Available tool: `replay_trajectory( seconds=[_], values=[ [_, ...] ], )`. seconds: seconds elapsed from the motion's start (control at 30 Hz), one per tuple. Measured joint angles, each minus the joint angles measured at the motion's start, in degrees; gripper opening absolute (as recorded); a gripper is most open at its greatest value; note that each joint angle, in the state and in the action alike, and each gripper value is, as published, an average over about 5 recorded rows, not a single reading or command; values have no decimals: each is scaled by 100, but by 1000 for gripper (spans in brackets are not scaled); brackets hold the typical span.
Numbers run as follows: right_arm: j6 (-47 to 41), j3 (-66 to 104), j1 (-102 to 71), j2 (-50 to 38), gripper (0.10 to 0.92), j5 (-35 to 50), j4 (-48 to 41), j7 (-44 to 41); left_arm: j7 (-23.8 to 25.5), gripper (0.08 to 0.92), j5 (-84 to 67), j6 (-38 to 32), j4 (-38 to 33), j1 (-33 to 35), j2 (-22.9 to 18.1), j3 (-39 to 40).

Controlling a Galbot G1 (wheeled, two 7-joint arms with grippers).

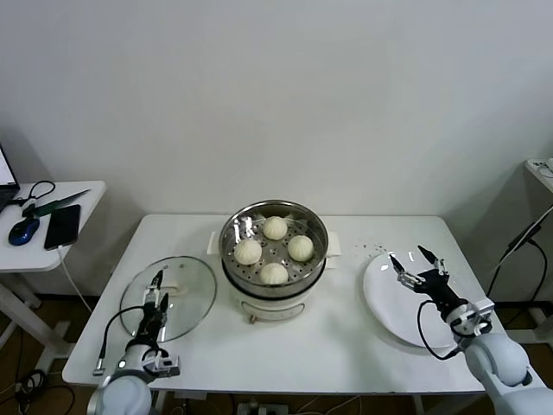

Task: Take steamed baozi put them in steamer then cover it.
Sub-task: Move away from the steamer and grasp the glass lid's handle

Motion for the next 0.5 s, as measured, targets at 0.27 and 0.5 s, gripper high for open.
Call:
replay_trajectory(
  seconds=[0.27,0.5],
  values=[
    [-14,44,-45,64,823,-100,-17,5,-82,823,71,66,622,-466,39,52],
    [-11,36,-46,140,823,-186,-58,-19,-233,823,61,139,1015,-781,39,73]
  ],
)
